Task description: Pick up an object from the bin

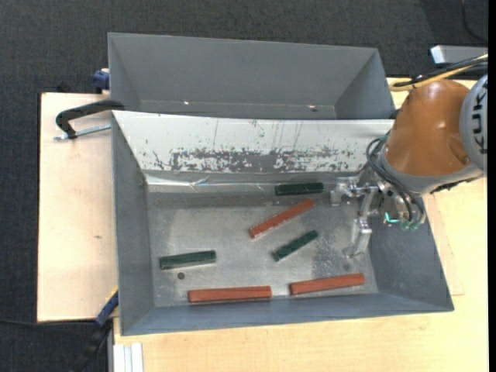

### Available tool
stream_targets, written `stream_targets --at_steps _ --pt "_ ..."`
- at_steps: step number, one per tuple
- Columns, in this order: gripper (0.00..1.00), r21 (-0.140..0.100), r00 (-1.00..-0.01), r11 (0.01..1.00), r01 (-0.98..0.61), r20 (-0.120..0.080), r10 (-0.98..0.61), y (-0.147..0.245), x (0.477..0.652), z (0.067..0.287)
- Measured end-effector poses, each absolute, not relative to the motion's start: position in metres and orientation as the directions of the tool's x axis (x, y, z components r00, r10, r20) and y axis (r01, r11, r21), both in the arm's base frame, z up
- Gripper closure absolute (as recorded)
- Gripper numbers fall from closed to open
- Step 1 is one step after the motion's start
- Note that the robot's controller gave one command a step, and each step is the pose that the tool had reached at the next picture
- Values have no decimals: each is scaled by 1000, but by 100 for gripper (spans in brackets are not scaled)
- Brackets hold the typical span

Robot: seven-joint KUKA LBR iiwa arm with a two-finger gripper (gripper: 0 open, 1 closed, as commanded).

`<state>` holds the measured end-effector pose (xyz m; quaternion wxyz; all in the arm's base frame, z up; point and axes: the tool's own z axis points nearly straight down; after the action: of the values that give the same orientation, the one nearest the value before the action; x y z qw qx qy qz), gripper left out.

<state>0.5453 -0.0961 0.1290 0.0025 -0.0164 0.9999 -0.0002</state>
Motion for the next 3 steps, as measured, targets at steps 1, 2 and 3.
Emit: stream_targets --at_steps 1,2,3 --pt "0 1 -944 944 -330 2 -330 -73 552 87" --pt "100 -1 -985 985 -173 -12 -173 -17 561 74" --pt "0 0 -985 985 -173 -5 -173 -17 558 71"
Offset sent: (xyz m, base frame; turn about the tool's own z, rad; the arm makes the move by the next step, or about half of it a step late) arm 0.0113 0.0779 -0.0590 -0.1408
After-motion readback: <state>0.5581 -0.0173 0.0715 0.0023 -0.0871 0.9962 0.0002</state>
